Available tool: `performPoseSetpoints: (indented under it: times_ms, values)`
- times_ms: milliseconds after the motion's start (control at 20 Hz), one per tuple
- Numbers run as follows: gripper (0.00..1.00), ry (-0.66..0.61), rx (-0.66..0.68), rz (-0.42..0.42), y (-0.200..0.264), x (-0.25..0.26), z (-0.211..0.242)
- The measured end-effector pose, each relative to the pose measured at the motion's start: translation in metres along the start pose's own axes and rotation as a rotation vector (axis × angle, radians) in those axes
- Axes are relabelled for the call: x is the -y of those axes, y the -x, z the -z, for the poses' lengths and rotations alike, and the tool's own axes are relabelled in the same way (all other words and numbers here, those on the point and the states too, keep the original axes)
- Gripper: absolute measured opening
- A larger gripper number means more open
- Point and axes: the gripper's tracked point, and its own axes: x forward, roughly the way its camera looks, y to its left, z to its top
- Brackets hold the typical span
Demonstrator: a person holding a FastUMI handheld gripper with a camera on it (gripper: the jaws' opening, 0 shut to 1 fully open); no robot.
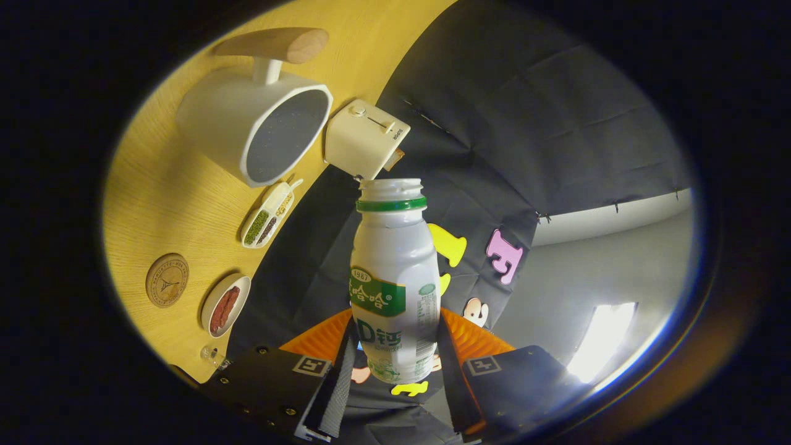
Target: Take the bottle from table, then pour the juice into the cup, finally place the bottle on the coaster
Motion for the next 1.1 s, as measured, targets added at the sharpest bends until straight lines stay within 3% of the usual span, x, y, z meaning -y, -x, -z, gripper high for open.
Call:
performPoseSetpoints:
  times_ms: [600, 1100]
  values:
    - [0.65, 0.109, 0.059, 0.014, 0.007, -0.002, -0.011]
    - [0.65, 0.083, 0.053, -0.018, 0.005, -0.012, -0.007]
